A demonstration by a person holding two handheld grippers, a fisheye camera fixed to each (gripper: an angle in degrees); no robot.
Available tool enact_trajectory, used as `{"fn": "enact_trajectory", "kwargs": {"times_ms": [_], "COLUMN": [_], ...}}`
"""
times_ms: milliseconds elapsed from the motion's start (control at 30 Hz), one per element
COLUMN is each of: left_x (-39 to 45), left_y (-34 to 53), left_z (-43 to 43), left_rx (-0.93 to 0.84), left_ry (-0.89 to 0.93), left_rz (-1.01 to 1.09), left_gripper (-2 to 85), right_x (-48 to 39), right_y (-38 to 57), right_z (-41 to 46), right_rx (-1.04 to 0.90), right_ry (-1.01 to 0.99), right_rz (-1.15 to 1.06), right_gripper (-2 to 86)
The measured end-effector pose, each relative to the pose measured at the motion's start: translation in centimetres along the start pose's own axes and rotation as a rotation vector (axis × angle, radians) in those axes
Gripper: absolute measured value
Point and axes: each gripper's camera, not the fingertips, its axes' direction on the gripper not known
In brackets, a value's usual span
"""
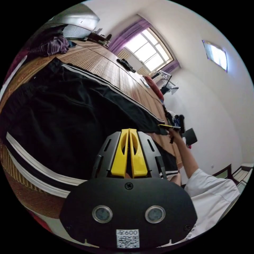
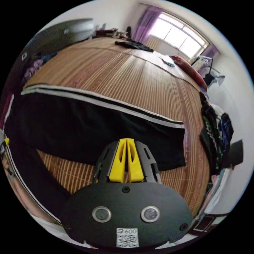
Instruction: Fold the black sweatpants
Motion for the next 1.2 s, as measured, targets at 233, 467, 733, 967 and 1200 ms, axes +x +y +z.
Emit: {"fn": "enact_trajectory", "kwargs": {"times_ms": [233, 467, 733, 967, 1200], "left_x": [2.9, 7.4, 13.1, 16.8, 16.5], "left_y": [0.2, 1.9, 4.4, 6.9, 7.4], "left_z": [4.5, 9.8, 8.5, 8.8, 8.8], "left_rx": [-0.035, -0.166, -0.070, -0.172, -0.231], "left_ry": [-0.049, -0.130, -0.448, -0.335, -0.334], "left_rz": [-0.026, 0.034, 0.168, 0.287, 0.249], "left_gripper": [0.2, 0.4, 1.5, 2.1, 1.1], "right_x": [3.8, 4.0, -1.0, -15.9, -7.9], "right_y": [-5.0, -9.2, -0.6, 14.5, 25.3], "right_z": [1.9, 0.4, -13.7, -26.7, -29.6], "right_rx": [0.071, 0.043, 0.411, 0.205, 0.110], "right_ry": [0.178, 0.268, 0.117, -0.337, -0.318], "right_rz": [-0.012, -0.072, -0.149, -0.625, -0.464], "right_gripper": [-0.9, -0.9, -0.8, -0.8, -0.8]}}
